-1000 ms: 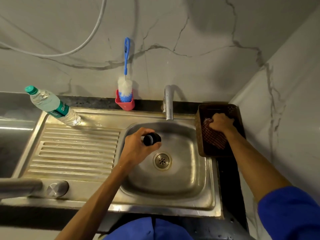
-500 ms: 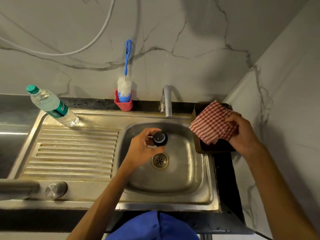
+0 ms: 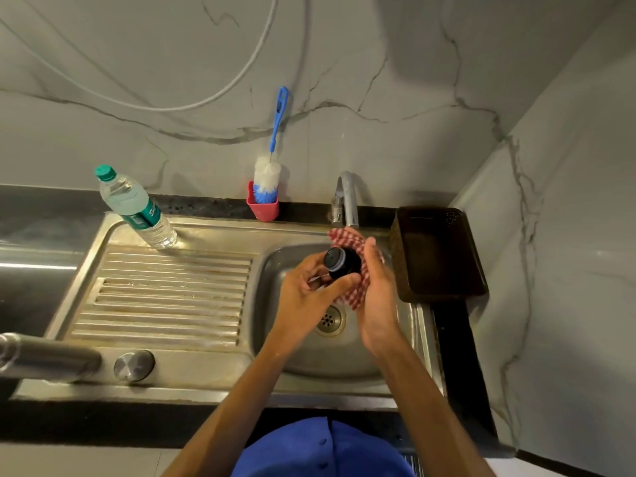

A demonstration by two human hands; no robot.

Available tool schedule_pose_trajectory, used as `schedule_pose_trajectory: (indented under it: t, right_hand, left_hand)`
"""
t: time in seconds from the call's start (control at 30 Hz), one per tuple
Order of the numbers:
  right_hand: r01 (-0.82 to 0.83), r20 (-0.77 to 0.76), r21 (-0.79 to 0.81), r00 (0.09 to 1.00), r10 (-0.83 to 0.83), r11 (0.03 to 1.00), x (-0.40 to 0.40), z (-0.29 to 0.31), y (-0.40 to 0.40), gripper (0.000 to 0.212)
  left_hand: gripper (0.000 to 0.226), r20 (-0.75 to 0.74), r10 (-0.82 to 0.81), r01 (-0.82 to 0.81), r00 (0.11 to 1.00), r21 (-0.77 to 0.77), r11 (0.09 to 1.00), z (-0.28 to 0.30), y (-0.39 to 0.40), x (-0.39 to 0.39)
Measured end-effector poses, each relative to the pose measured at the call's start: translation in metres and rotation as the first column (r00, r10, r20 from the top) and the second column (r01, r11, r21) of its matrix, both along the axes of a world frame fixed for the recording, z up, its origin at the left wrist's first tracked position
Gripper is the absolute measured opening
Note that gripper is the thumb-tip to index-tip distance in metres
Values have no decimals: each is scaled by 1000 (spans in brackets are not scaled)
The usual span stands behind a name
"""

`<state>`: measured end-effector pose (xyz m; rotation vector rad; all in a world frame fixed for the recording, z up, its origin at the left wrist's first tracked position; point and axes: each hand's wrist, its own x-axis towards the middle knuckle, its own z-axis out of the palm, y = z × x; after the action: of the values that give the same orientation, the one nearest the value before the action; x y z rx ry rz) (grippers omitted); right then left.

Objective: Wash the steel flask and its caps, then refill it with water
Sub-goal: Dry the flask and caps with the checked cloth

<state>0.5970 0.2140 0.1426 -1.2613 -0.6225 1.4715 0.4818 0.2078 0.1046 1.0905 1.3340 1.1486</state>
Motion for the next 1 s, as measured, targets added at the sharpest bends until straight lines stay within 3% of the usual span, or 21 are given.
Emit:
schedule_pose_trajectory:
  t: [0.13, 0.2, 0.27, 0.33, 0.37, 0.43, 0.5, 0.6, 0.7, 0.77, 0.83, 0.93, 1.0]
  right_hand:
    - [-62, 85, 72, 995, 56, 995, -9, 2, -2, 51]
    - [-90, 220, 223, 975, 40, 971, -14, -3, -11, 49]
    - [-233, 537, 423, 843, -35, 876, -15, -11, -19, 46]
    - [-440, 781, 503, 600, -174, 744, -10, -24, -21, 46]
    - [-486, 817, 494, 543, -193, 721, -7, -26, -22, 48]
    - [-479, 830, 444, 539, -146, 757, -2, -28, -22, 52]
    - [-381, 764, 384, 642, -58, 841, 0, -23, -22, 51]
    - [-220, 483, 228, 872, 86, 948, 6, -8, -12, 37]
    - [-146, 239, -36, 959, 151, 989, 10, 10, -7, 44]
    - [-86, 39, -167, 995, 94, 982, 7, 15, -9, 48]
    - [-28, -163, -244, 987, -12, 969, 4, 18, -11, 46]
    - [-22, -352, -213, 934, -56, 977, -3, 17, -20, 38]
    - [-21, -396, -121, 918, -29, 992, -11, 11, -27, 35]
  left_hand:
    - [50, -99, 27, -22, 995, 42, 999, 4, 7, -12]
    - [36, -48, 45, -44, 998, 29, 999, 6, 8, -12]
    - [26, 67, 39, -40, 997, 0, 999, 10, 5, -10]
    - [25, 103, 20, -23, 994, 22, 999, 10, 2, -10]
    - [26, 80, 16, -19, 997, 34, 999, 10, 2, -12]
    - [26, -9, -13, 13, 1000, 58, 998, 8, 4, -18]
    - [33, -125, -99, 111, 987, 95, 989, 5, 7, -24]
    - [51, -298, -227, 281, 927, 153, 948, 3, 6, -33]
    - [66, -242, -290, 330, 926, 149, 932, 6, 2, -39]
    - [67, -194, -260, 299, 946, 214, 930, 9, 0, -40]
    - [67, -239, -164, 232, 957, 289, 929, 10, 0, -38]
    - [66, -409, 6, 108, 913, 255, 961, 15, 2, -33]
    - [61, -423, 78, 23, 903, 227, 974, 18, 1, -28]
